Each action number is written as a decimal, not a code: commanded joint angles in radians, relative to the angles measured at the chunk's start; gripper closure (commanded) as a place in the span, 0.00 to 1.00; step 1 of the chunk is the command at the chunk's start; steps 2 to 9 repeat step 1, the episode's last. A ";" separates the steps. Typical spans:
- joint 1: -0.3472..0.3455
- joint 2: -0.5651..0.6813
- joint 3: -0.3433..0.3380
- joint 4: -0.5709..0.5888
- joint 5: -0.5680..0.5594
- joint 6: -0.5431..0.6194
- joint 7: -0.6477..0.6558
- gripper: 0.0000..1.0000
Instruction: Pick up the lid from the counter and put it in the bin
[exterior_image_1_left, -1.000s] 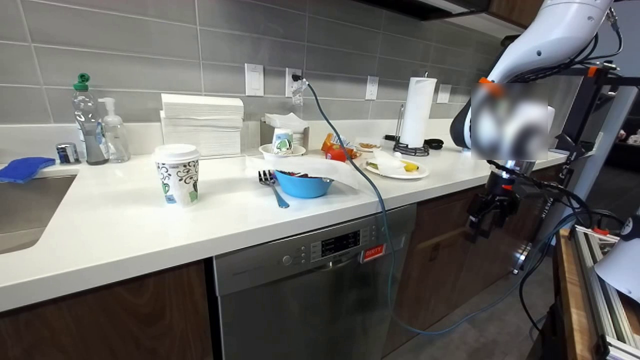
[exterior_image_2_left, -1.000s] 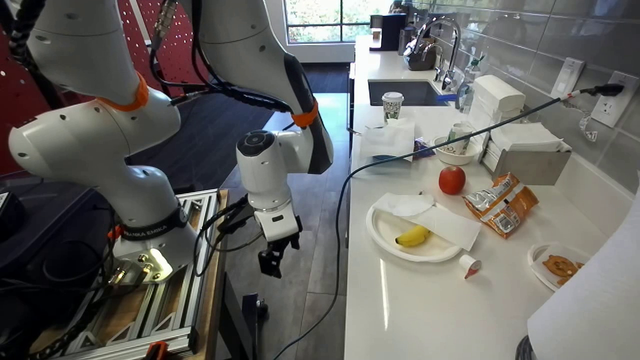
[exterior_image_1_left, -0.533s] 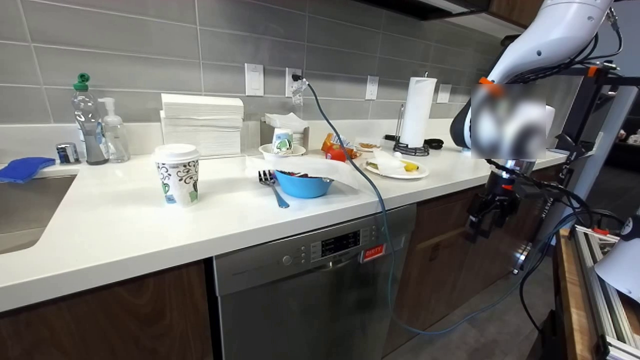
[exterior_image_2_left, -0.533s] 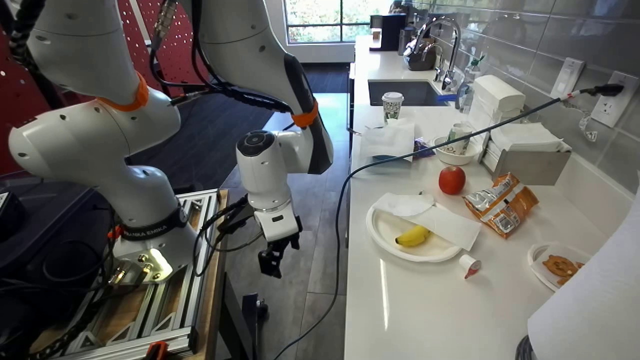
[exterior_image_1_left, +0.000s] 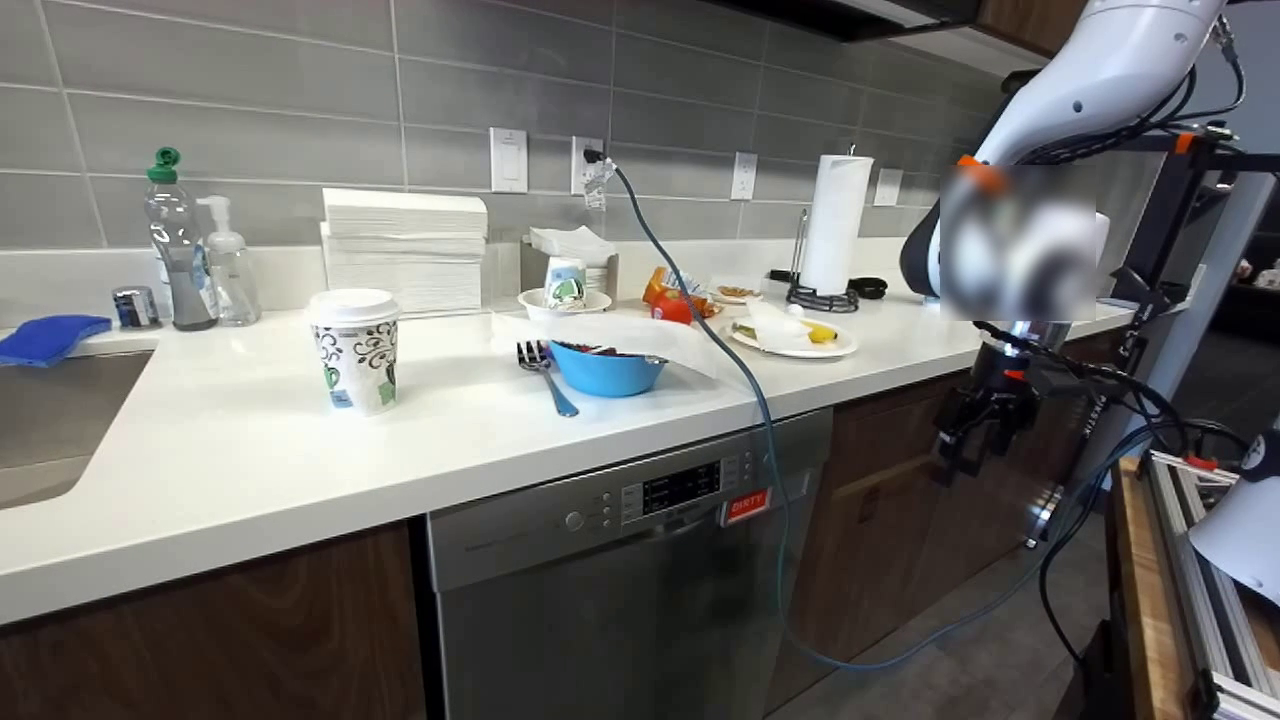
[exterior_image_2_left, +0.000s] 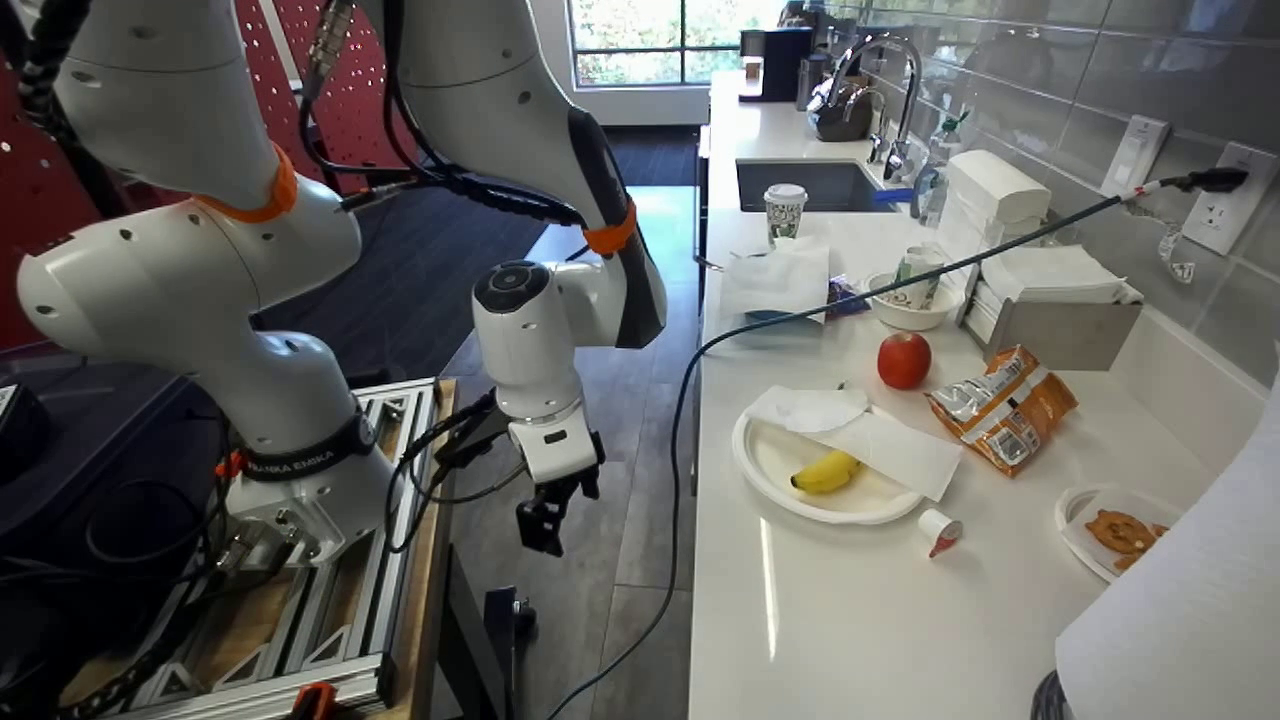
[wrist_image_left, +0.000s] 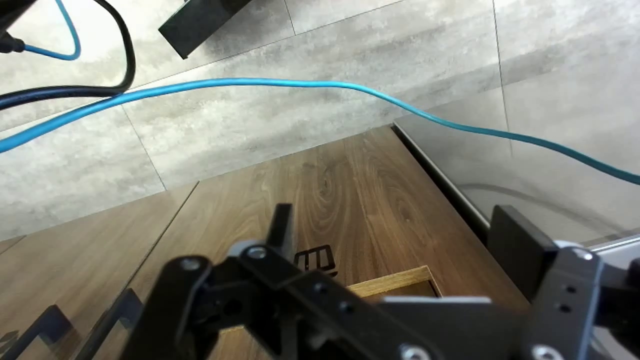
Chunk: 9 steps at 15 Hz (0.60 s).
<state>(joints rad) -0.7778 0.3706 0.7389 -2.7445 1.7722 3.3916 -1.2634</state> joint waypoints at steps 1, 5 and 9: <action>0.000 0.000 0.000 0.000 0.000 0.000 0.000 0.00; 0.000 0.000 0.000 0.000 0.000 0.000 0.000 0.00; 0.000 0.000 0.000 0.000 0.000 0.000 0.000 0.00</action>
